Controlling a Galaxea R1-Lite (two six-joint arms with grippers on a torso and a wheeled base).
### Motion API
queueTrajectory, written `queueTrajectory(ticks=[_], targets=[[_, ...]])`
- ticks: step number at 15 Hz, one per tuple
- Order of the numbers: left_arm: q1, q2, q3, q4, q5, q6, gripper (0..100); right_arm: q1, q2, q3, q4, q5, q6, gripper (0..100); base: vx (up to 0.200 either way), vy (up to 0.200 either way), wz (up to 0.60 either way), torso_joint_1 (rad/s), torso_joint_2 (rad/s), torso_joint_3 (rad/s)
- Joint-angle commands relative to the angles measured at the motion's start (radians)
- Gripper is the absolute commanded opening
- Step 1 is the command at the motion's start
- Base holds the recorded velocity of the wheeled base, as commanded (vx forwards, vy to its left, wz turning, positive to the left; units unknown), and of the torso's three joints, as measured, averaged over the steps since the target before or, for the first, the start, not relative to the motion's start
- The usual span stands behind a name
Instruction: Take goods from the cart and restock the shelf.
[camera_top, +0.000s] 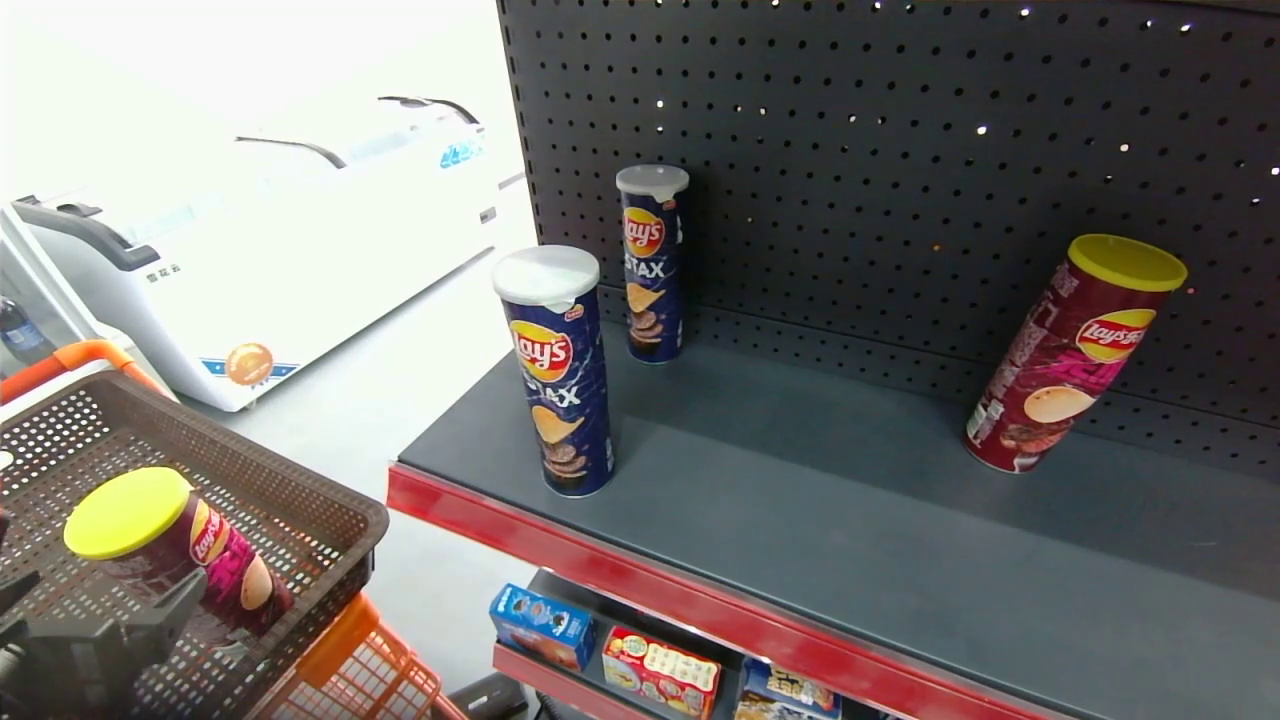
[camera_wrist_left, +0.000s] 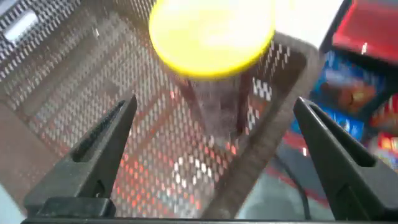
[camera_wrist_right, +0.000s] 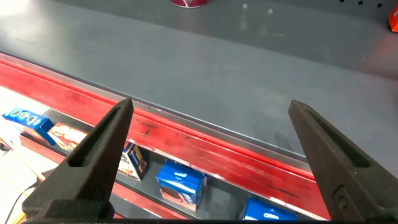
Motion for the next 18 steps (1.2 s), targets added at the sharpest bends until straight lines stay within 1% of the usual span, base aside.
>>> queueTrajectory(ticks=[1,4,6,8,9,11,13,14,18], targets=[[0.019,0.153,0.086,-0.125,-0.001,-0.002,100,0.000,0.000,0.000,0.000,0.001,0.000,100,0.000,0.000,0.00,0.000,0.00,0.000],[0.033,0.264,0.117,-0.269,0.000,-0.002,100,0.000,0.000,0.000,0.000,0.001,0.000,100,0.000,0.000,0.00,0.000,0.00,0.000],[0.036,0.314,0.117,-0.303,0.000,-0.002,100,0.000,0.000,0.000,0.000,0.000,0.000,100,0.000,0.000,0.00,0.000,0.00,0.000],[0.036,0.383,0.117,-0.387,0.000,-0.021,100,0.000,0.000,0.000,0.000,0.001,0.000,100,0.000,0.000,0.00,0.000,0.00,0.000],[0.033,0.405,0.117,-0.410,0.000,-0.033,100,0.000,0.000,0.000,0.000,0.001,0.000,100,0.000,0.000,0.00,0.000,0.00,0.000],[0.034,0.437,0.114,-0.444,0.000,-0.038,100,0.000,0.000,0.000,0.000,0.001,0.000,100,0.000,0.000,0.00,0.000,0.00,0.000],[0.034,0.443,0.114,-0.455,0.000,-0.042,100,0.000,0.000,0.000,0.000,0.001,0.000,100,0.000,0.000,0.00,0.000,0.00,0.000],[0.033,0.472,0.113,-0.483,0.000,-0.051,100,0.000,0.000,0.000,0.000,0.001,0.000,100,0.000,0.000,0.00,0.000,0.00,0.000],[0.034,0.518,0.103,-0.535,0.000,-0.058,100,0.000,0.000,0.000,0.000,0.001,0.000,100,0.000,0.000,0.00,0.000,0.00,0.000]])
